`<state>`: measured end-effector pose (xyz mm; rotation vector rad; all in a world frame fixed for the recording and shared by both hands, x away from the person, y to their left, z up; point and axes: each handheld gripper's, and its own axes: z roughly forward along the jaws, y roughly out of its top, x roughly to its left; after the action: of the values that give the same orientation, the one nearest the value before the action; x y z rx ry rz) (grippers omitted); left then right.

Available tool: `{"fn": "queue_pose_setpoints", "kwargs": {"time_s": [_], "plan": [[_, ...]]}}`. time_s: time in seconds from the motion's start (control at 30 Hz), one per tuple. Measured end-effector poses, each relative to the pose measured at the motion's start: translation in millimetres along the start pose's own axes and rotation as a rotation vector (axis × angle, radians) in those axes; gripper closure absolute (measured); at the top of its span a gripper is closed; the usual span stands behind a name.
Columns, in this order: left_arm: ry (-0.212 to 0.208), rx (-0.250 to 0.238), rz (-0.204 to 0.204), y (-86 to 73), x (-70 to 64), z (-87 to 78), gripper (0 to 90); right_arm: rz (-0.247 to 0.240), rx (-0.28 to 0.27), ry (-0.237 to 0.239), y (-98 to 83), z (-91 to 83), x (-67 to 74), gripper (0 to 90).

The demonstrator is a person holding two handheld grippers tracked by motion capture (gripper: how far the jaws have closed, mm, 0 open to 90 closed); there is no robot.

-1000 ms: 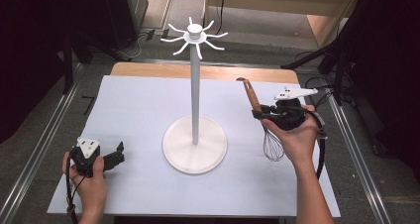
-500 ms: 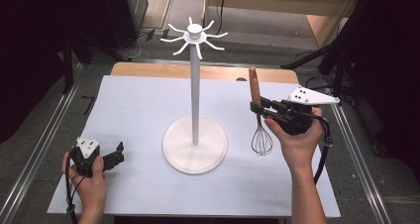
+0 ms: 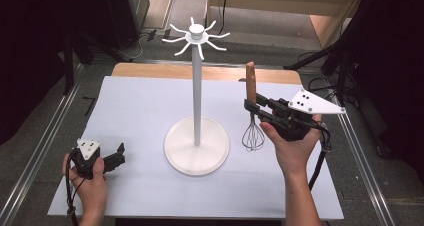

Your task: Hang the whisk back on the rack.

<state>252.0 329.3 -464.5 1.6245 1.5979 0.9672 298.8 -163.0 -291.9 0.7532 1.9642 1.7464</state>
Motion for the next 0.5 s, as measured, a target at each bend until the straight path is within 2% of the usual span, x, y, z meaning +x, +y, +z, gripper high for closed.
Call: {"fn": "queue_pose_setpoints", "kwargs": {"time_s": [0.4,0.5], "plan": [[0.001,0.001,0.002,0.0,-0.2,0.1,4.4,-0.033,-0.094,0.041,17.6,3.6,21.4,70.8],[0.001,0.002,0.002,0.1,0.1,0.0,4.4,-0.037,-0.106,0.038,21.5,5.9,26.7,70.8]]}}
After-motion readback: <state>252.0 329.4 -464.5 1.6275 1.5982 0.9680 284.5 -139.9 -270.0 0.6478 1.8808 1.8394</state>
